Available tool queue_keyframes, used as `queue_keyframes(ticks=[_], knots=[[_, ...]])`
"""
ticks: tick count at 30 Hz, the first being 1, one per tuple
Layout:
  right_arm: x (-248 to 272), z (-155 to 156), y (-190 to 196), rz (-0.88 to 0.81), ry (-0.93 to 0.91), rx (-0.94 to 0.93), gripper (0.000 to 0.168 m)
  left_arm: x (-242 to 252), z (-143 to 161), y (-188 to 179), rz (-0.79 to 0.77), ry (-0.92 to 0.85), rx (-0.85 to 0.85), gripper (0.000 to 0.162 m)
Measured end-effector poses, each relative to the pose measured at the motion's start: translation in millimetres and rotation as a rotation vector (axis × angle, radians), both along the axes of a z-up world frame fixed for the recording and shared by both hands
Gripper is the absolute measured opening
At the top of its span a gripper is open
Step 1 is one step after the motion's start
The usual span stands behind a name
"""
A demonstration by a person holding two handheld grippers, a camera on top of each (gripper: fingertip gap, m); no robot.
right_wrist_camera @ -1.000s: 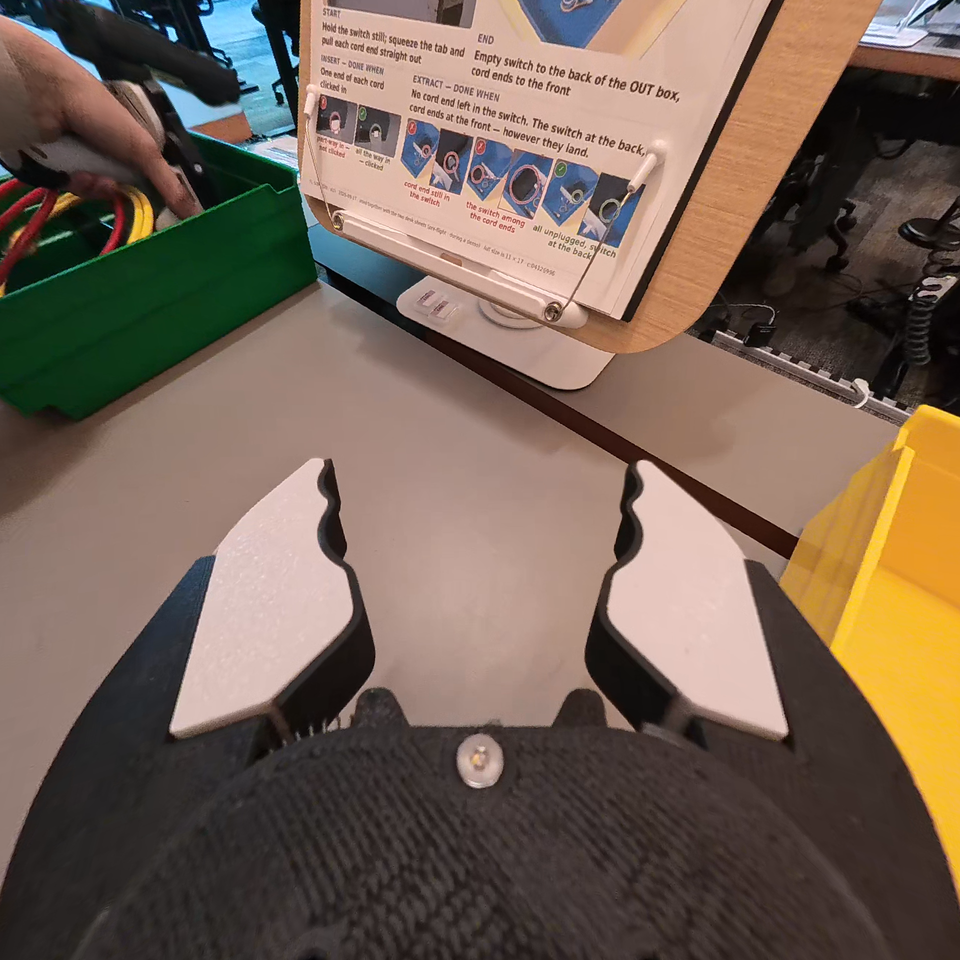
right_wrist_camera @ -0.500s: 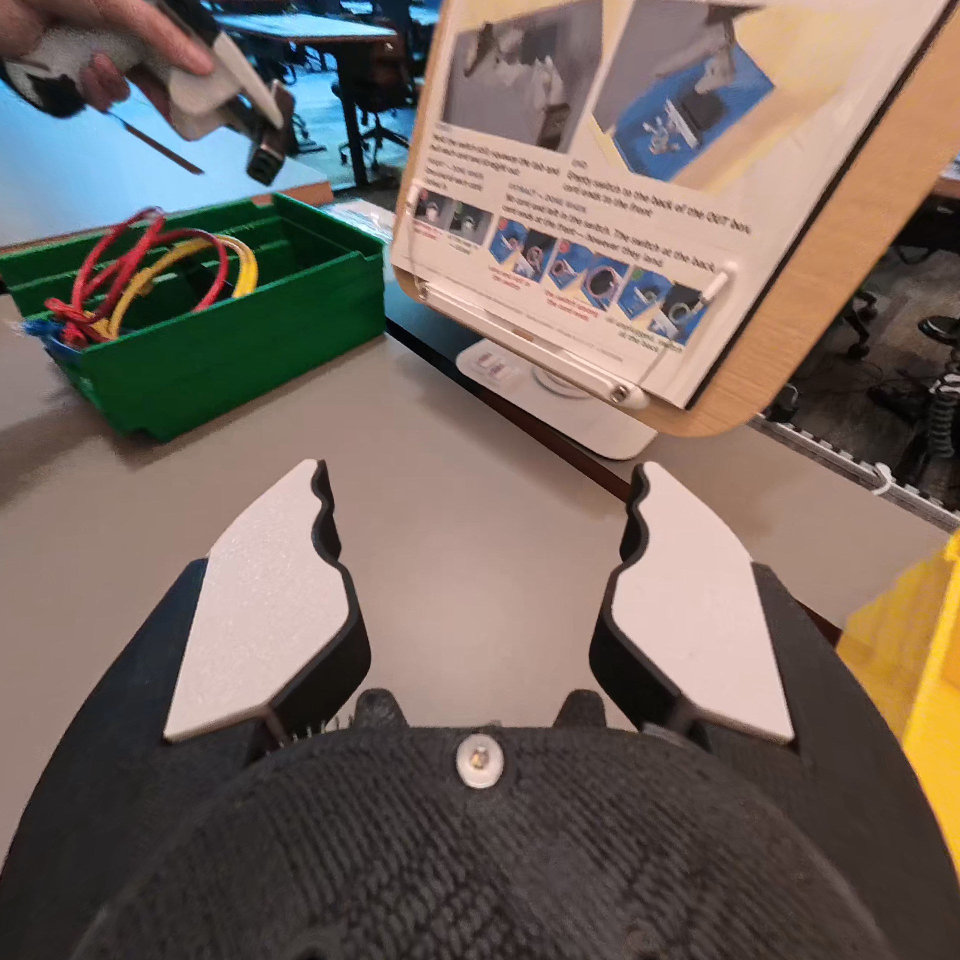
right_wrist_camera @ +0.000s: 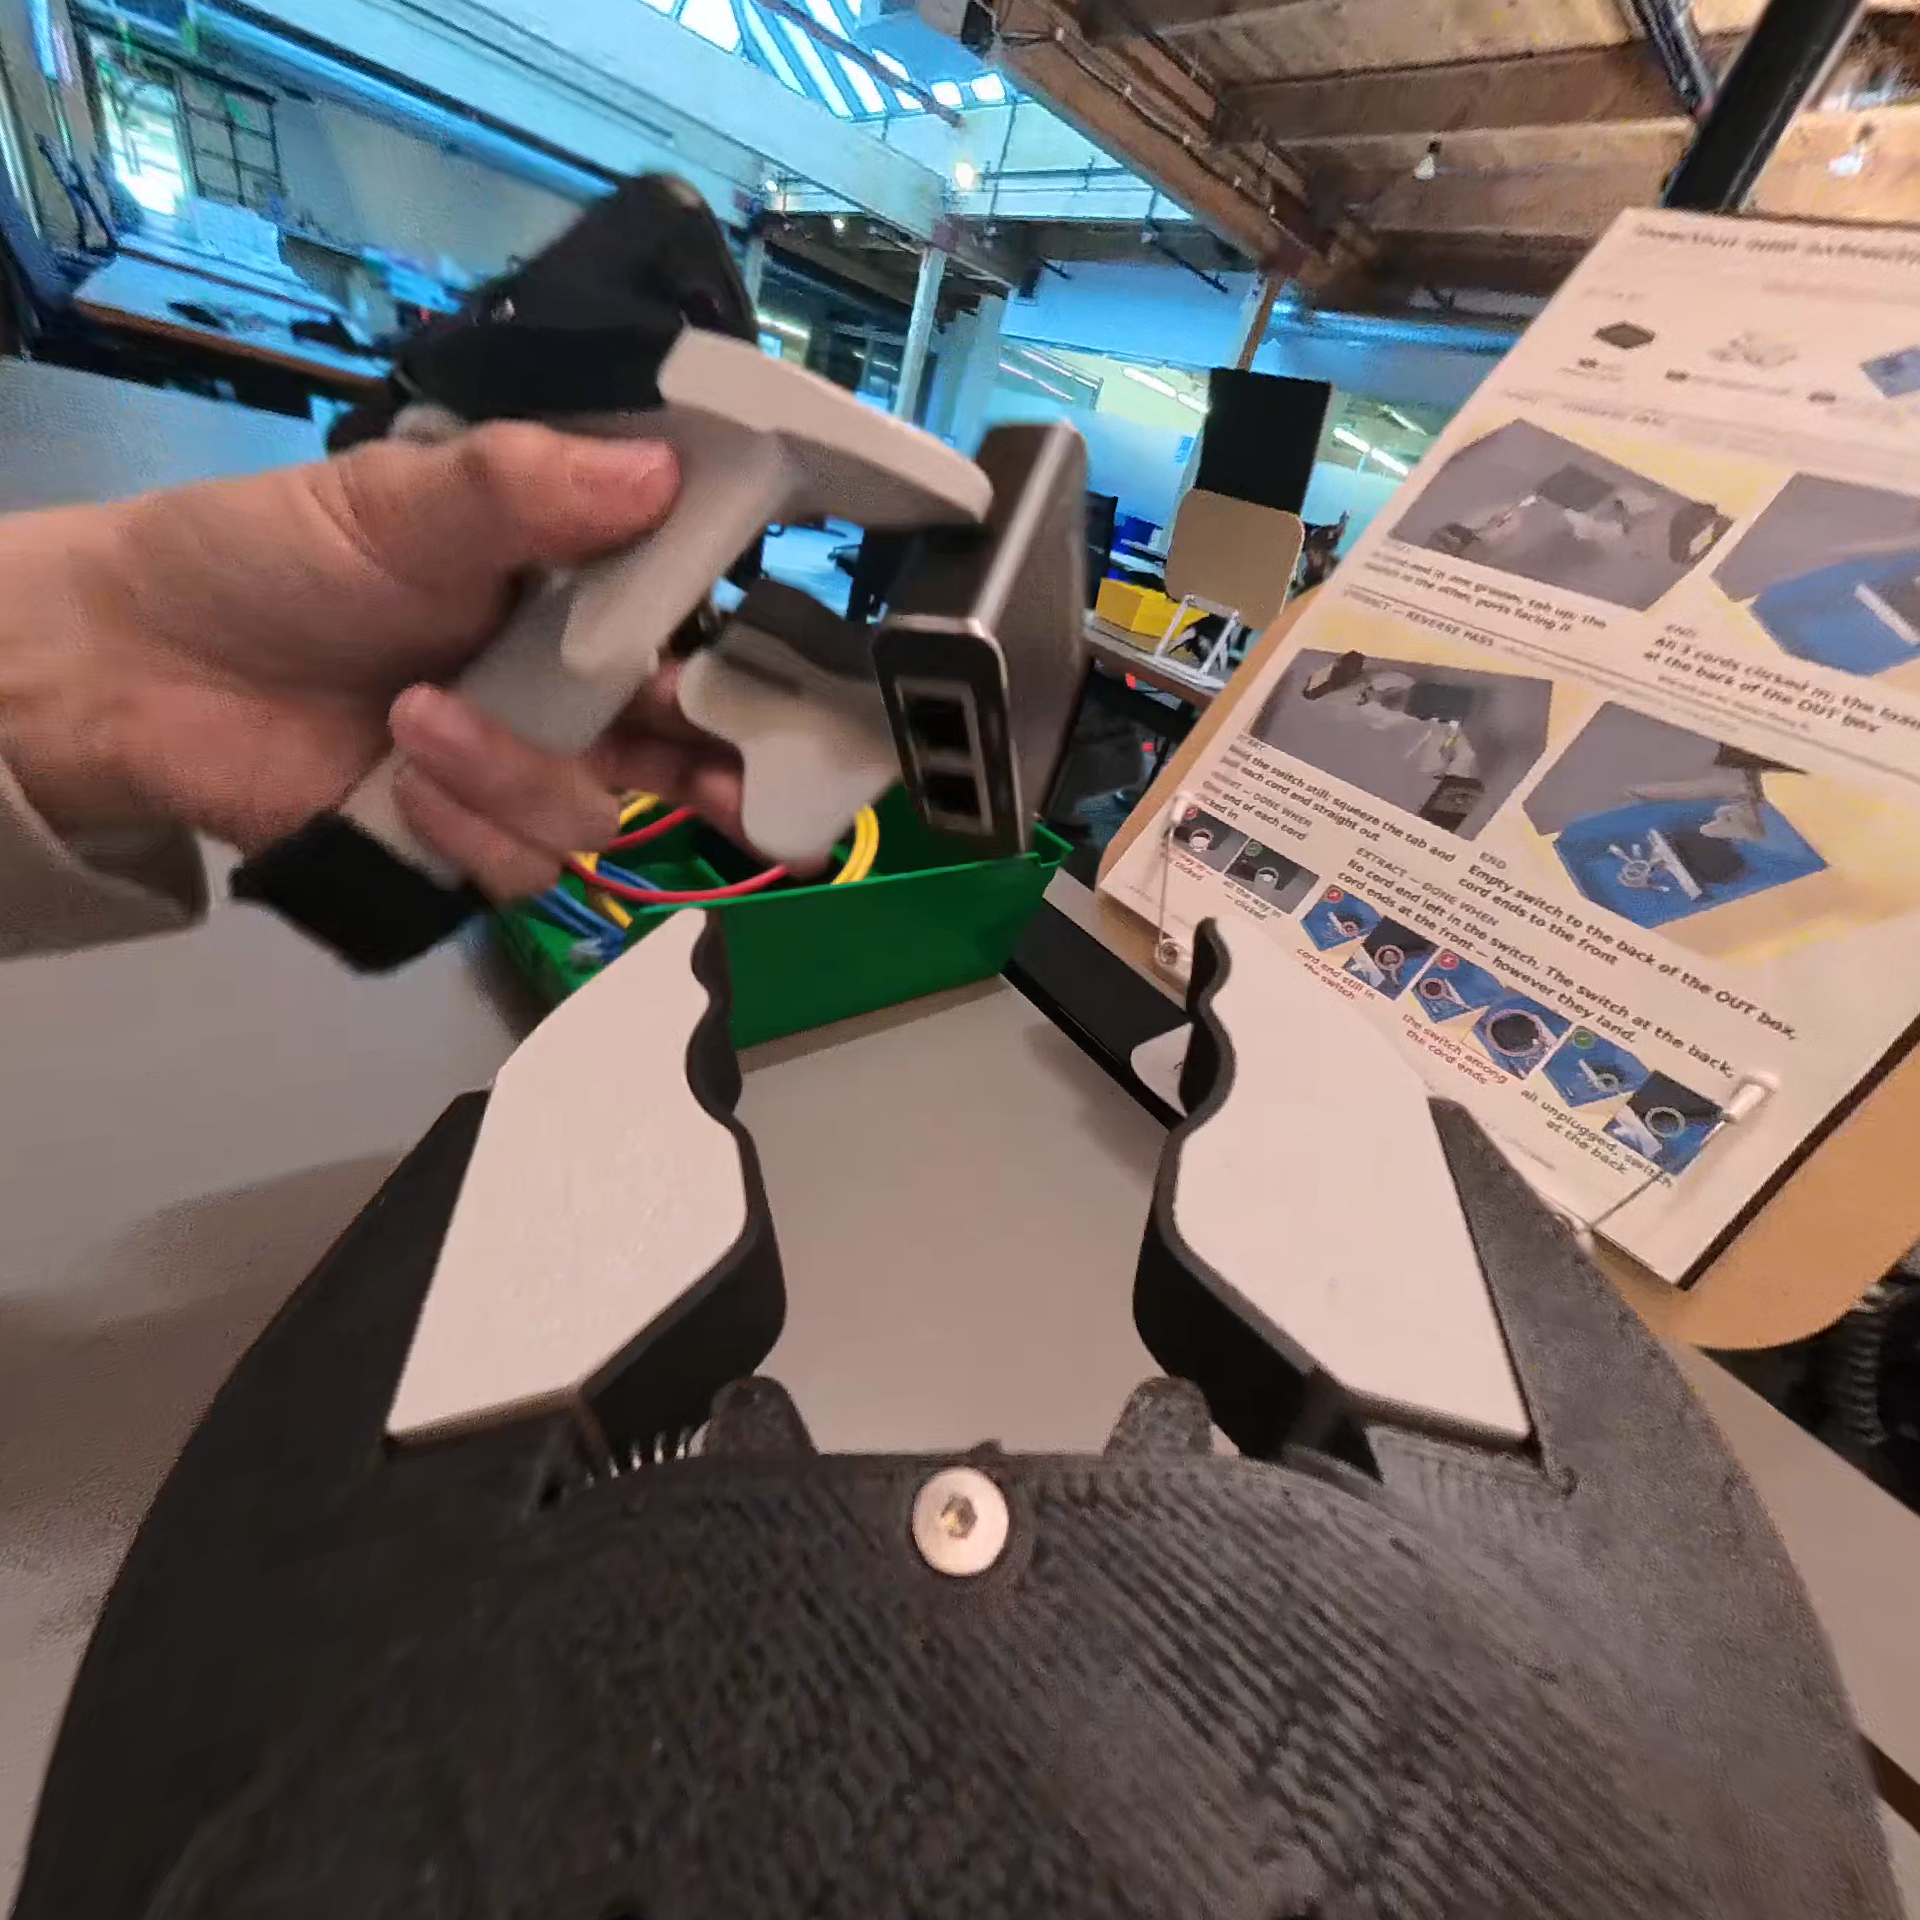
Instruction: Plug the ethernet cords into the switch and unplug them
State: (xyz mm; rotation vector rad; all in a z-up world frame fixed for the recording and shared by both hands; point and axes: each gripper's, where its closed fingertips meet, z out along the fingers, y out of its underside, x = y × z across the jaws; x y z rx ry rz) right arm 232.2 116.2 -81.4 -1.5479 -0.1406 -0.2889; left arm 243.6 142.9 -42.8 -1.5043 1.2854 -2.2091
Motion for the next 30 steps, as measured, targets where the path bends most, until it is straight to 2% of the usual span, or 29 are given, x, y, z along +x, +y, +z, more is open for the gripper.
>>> queue_keyframes(ticks=[3,5,8,11,12,14,20,23,27,30], knots=[[-14,-16,-16,-0.027,-0.055,-0.038,0.081,-12,-22,-42,-0.073,-0.054,-0.099,0.06],[-21,-20,-33,-0.052,-0.095,-0.012,0.07,-18,-31,-62,-0.101,-0.09,-0.154,0.06],[-22,-19,-62,-0.113,-0.136,0.033,0.042,-28,-40,-85,-0.164,-0.122,-0.231,0.06],[-34,-19,-81,-0.101,-0.184,0.046,0.037,-37,-47,-103,-0.222,-0.135,-0.264,0.06],[-39,-21,-85,-0.098,-0.221,0.039,0.028,-40,-48,-107,-0.233,-0.136,-0.274,0.06],[-46,-21,-91,-0.112,-0.308,0.042,0.027,-48,-49,-114,-0.27,-0.152,-0.271,0.06],[-76,-16,-106,0.027,-0.44,0.022,0.026,-84,-53,-128,-0.453,-0.113,-0.253,0.061],[-93,-17,-107,0.155,-0.468,-0.041,0.024,-95,-61,-127,-0.499,-0.056,-0.206,0.077],[-111,-24,-106,0.287,-0.506,-0.142,0.024,-113,-69,-135,-0.592,-0.017,-0.076,0.079],[-117,-19,-106,0.319,-0.499,-0.125,0.024,-119,-65,-137,-0.637,-0.024,-0.107,0.078]])
